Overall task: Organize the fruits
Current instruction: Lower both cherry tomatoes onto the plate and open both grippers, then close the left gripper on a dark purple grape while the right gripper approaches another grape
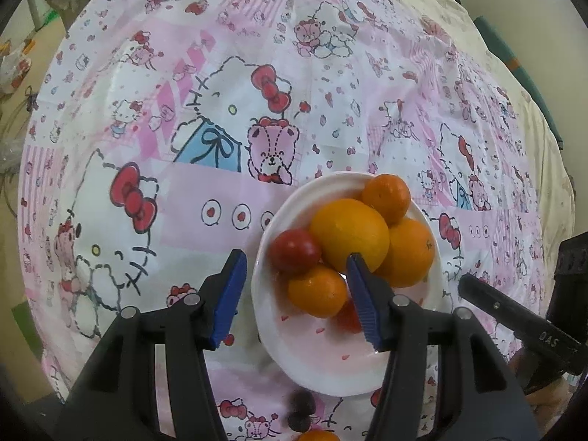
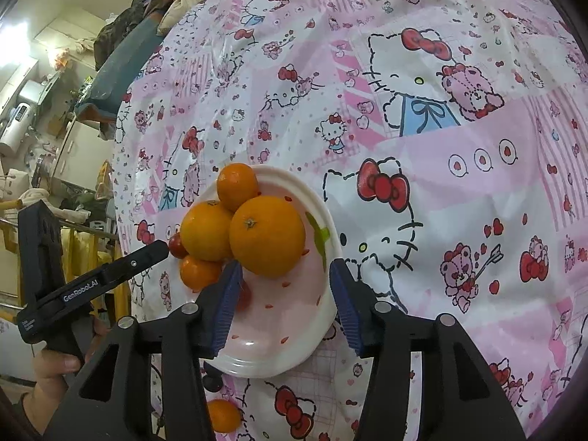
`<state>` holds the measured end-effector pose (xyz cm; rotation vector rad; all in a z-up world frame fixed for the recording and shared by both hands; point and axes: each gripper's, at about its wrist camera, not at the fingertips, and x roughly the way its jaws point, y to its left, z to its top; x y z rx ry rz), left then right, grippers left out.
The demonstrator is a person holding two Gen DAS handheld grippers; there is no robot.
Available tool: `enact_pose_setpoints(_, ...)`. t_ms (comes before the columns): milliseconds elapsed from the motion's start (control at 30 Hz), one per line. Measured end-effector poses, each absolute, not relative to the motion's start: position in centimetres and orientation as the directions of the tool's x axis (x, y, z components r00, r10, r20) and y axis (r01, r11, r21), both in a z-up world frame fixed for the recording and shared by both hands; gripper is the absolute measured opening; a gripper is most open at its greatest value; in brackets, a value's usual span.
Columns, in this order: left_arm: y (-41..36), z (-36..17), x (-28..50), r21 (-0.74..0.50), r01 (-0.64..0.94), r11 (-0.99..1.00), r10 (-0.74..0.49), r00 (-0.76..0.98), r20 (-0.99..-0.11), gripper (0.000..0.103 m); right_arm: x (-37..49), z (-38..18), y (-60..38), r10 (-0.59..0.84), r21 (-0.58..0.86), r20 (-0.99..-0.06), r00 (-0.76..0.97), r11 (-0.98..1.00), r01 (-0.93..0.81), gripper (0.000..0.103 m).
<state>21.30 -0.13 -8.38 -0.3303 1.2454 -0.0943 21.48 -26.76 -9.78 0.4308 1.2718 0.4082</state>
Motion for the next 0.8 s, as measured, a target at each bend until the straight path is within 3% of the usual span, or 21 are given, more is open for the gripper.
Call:
enact_pose_setpoints(167, 0.1, -7.3, 20.1, -0.285, -0.089, 0.954, -0.236, 0.361, -0.902, 0.052, 20.4, -8.9, -26.9, 0.512, 0.517, -0.817, 0.265, 0.854, -0.054, 0.067)
enact_pose_setpoints(333, 0.1, -6.1, 18.2, -0.234, -0.055, 0.971, -0.196, 0.385, -0.902, 0.052, 18.8, -7.8, -26.6, 0.513, 0.515, -0.814, 0.272, 0.854, -0.071, 0.067)
enact_pose_setpoints(467, 0.1, -5.5, 16.5, -0.258, -0.023, 0.966, -0.232, 0.366, -0.901, 0.07, 17.3, -6.5, -26.5, 0.518, 0.517, -0.804, 0.291, 0.852, -0.087, 0.067)
enact_pose_setpoints(800, -0.4, -7.6, 11.3, -0.263, -0.033, 0.964, -0.248, 0.236, -0.94, 0.07, 13.5, -6.5, -27.1, 0.517, 0.531, -0.801, 0.304, 0.847, -0.042, 0.067)
